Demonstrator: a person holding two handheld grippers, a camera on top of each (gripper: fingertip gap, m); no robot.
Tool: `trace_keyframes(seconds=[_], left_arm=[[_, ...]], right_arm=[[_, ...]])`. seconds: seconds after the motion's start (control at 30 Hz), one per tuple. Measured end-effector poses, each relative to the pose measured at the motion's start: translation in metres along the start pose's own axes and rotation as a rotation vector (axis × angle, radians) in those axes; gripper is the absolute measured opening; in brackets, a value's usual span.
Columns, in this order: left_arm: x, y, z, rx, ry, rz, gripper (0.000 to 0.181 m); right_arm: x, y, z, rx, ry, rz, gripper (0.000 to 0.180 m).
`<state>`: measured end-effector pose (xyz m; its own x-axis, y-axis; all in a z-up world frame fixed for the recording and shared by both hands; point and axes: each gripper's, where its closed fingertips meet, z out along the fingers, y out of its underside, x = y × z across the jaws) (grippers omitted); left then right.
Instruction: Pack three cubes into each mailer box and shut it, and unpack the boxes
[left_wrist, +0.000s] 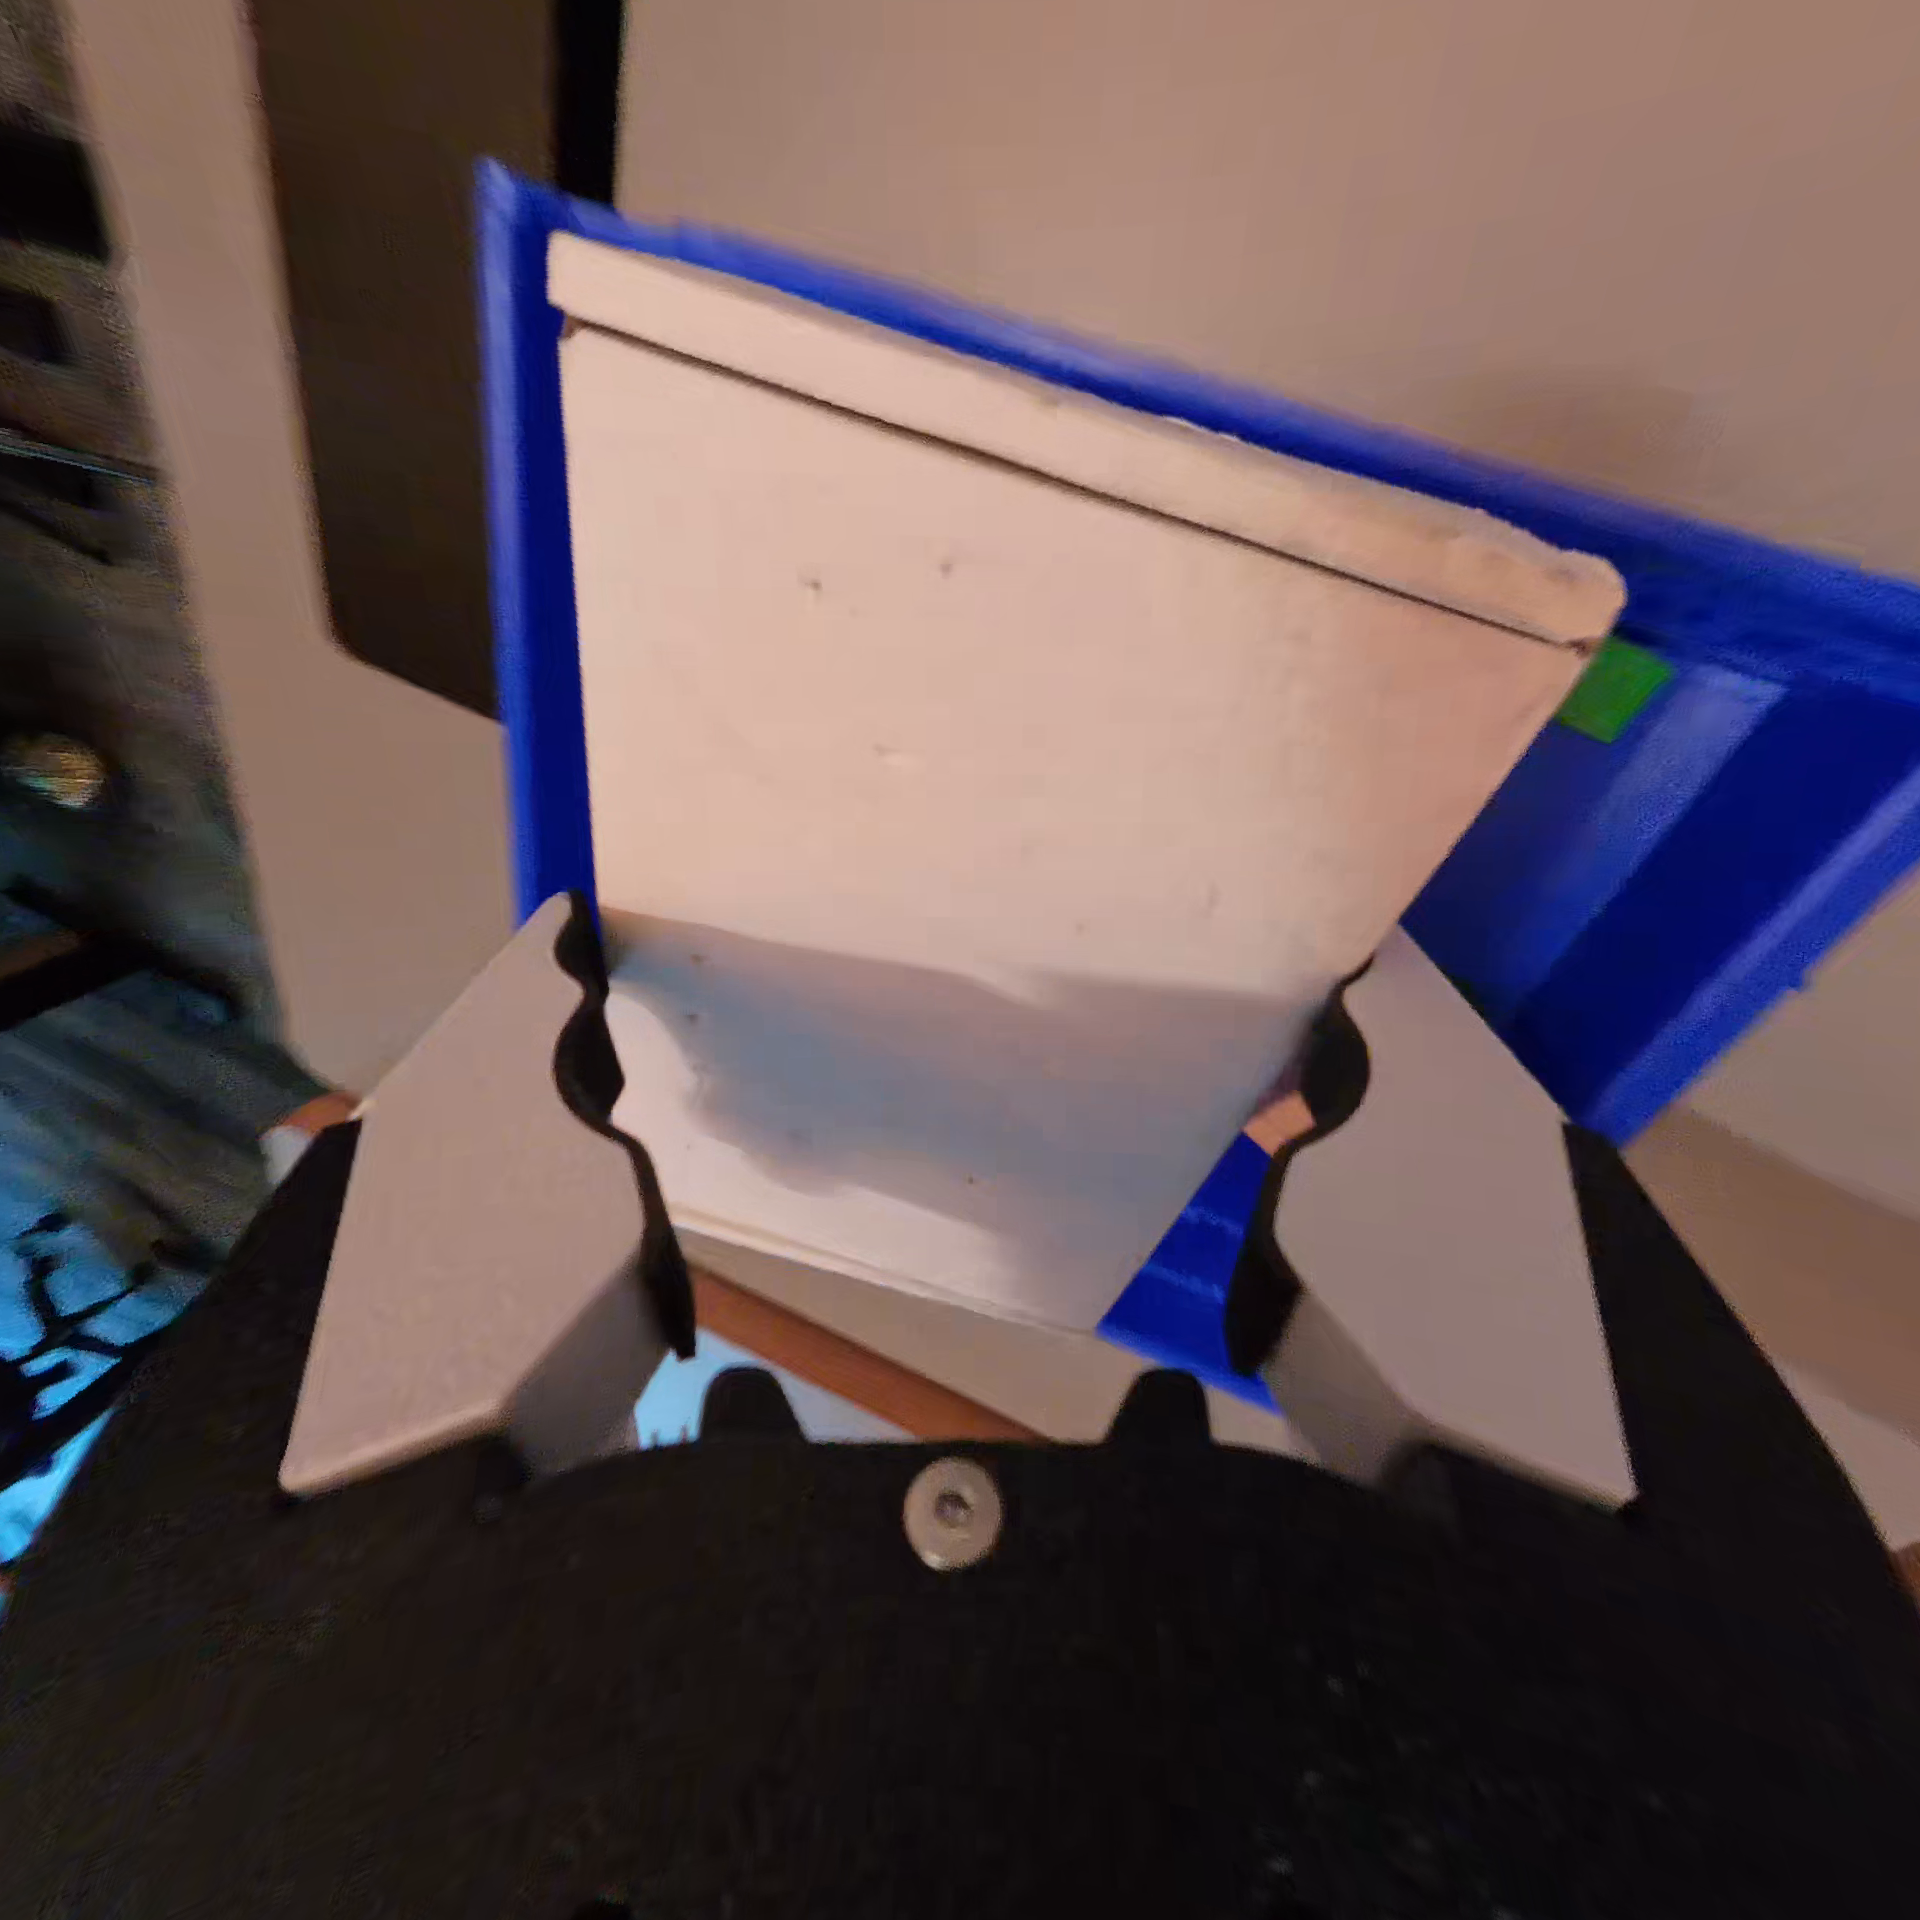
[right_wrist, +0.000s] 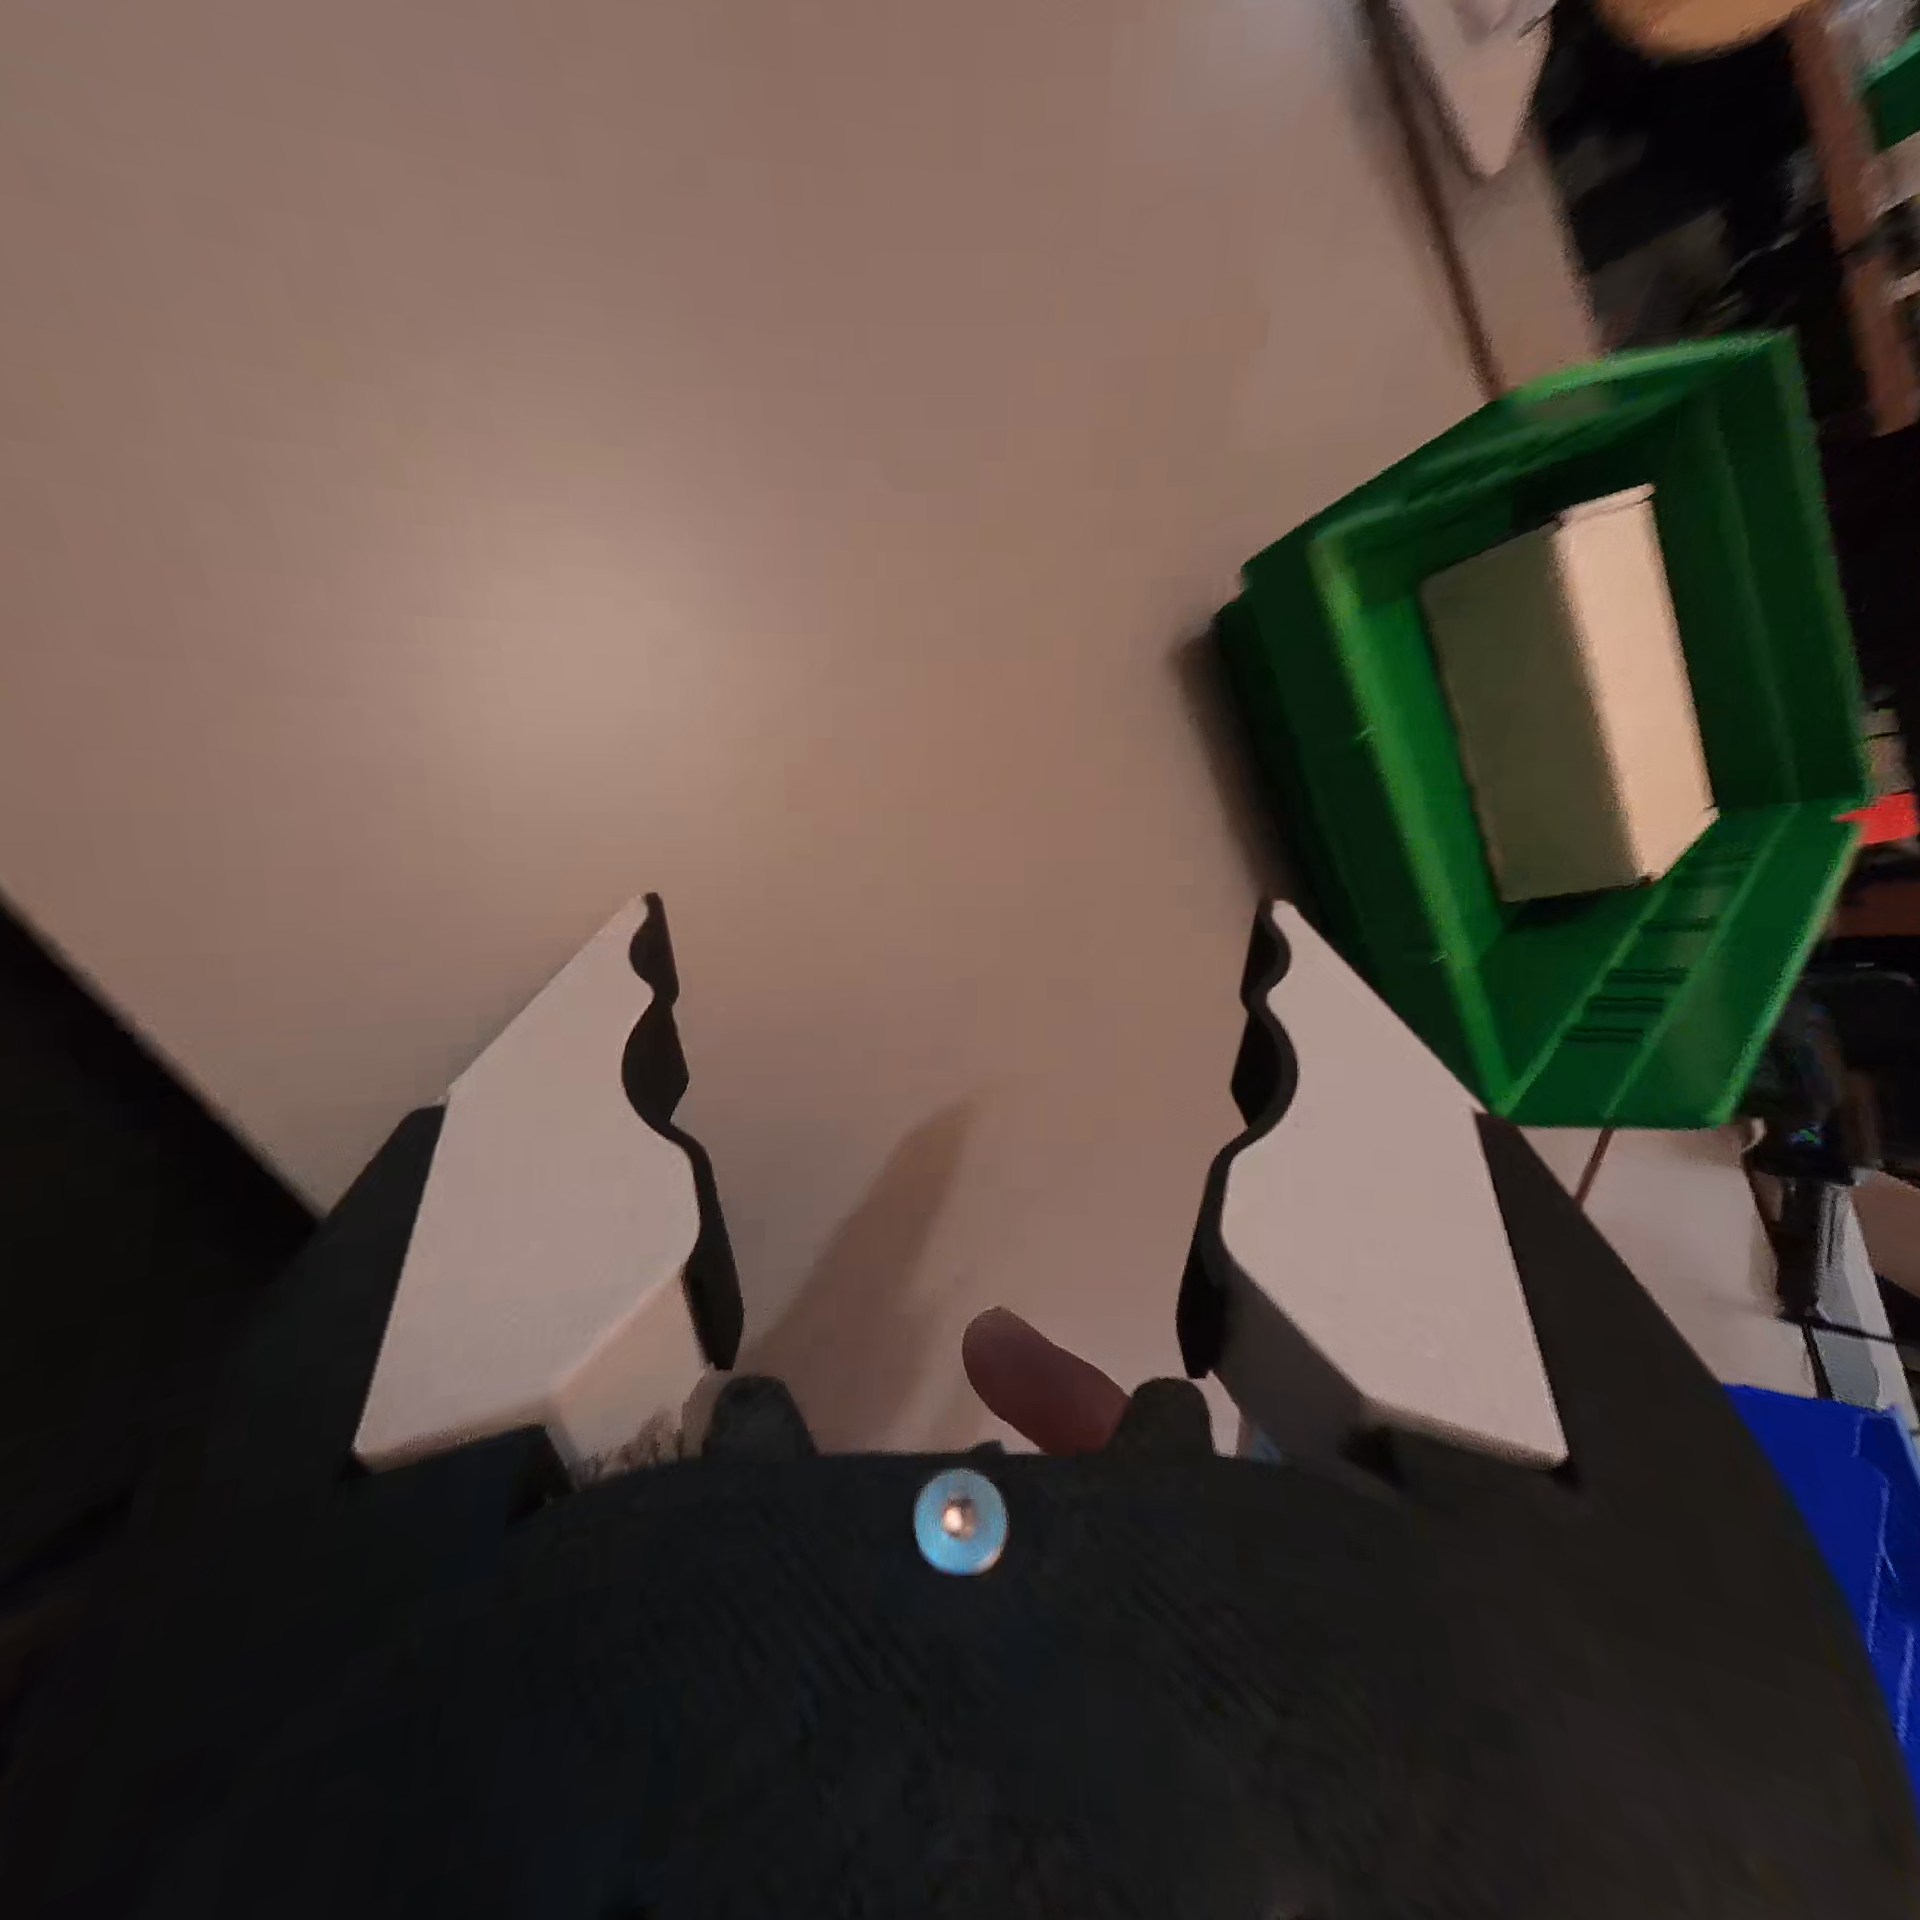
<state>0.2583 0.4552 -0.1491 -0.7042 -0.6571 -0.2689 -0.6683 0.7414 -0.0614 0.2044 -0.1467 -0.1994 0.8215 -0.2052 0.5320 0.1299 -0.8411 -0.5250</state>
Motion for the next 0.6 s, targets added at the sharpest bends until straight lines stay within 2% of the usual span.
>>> trace_keyframes(seconds=[0.13,0.23,0.33,0.43,0.53,0.6], left_arm=[[0.034,-0.04,-0.091,0.104,-0.125,0.03,0.133],[0.107,-0.093,-0.125,0.213,-0.056,0.068,0.133],[0.191,-0.144,-0.11,0.244,0.041,0.143,0.133],[0.26,-0.184,-0.061,0.215,0.126,0.155,0.132],[0.303,-0.213,-0.017,0.191,0.177,0.142,0.131],[0.318,-0.229,0.0,0.201,0.183,0.135,0.13]], right_arm=[[0.025,-0.04,0.009,0.163,0.091,0.047,0.106],[0.028,-0.063,0.021,0.222,0.108,0.005,0.102],[0.028,-0.081,0.03,0.258,0.116,-0.042,0.099],[0.027,-0.094,0.035,0.31,0.095,-0.046,0.096],[0.03,-0.098,0.035,0.334,0.115,-0.042,0.092],[0.025,-0.095,0.035,0.343,0.106,-0.045,0.092]])
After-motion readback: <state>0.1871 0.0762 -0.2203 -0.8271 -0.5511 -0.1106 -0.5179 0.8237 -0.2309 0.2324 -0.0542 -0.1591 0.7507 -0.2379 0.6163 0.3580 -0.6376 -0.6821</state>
